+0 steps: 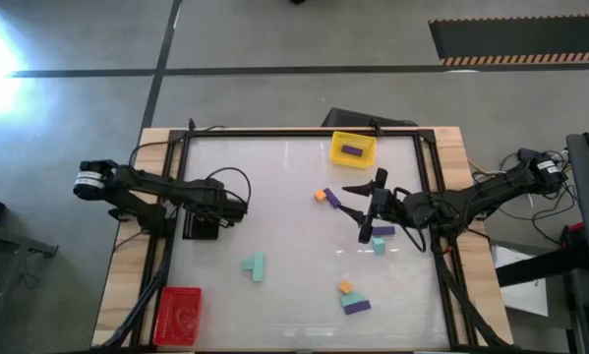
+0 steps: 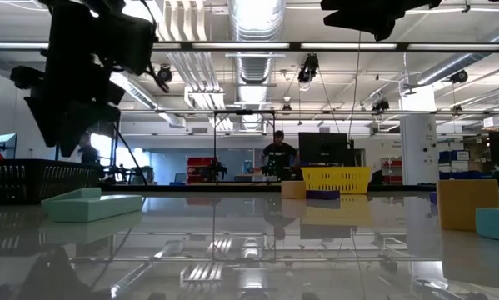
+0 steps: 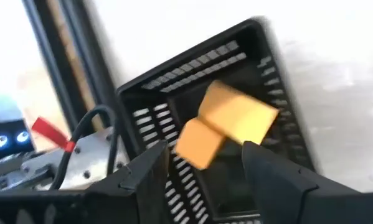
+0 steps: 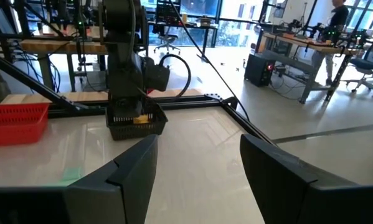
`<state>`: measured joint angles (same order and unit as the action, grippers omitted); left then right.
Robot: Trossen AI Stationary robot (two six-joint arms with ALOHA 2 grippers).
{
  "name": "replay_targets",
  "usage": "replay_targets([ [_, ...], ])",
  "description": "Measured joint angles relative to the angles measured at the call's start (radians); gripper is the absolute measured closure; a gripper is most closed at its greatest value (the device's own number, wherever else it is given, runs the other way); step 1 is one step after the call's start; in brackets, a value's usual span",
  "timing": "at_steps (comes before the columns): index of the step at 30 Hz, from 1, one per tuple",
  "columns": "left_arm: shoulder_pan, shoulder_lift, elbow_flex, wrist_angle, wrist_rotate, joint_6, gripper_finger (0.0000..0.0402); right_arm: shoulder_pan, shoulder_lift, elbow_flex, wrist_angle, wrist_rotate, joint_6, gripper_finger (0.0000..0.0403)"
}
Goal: Sort & place blocks by color
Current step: Put the light blue block into the red bin
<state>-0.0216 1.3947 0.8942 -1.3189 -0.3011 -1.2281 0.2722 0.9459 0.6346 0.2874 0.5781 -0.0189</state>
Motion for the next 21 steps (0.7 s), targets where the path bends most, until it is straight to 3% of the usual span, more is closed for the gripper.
replay_targets([
  [6, -0.015, -0.003, 0.091, 0.001, -0.017, 0.046, 0.0213, 0.000, 0.001, 0.000, 0.000, 0.000, 0.005, 0.0184],
  [12, -0.070, -0.003, 0.185, 0.046, -0.129, 0.086, 0.0212, 0.000, 0.004, 0.000, -0.021, 0.000, 0.039, 0.0184],
  [18, -0.120, -0.003, 0.205, 0.334, -0.173, 0.297, 0.0212, 0.000, 0.004, 0.000, -0.095, -0.001, 0.108, 0.0184],
  [21, -0.137, -0.003, 0.200, 0.495, -0.107, 0.417, 0.0212, 0.000, 0.004, 0.000, -0.113, -0.001, 0.139, 0.0184],
])
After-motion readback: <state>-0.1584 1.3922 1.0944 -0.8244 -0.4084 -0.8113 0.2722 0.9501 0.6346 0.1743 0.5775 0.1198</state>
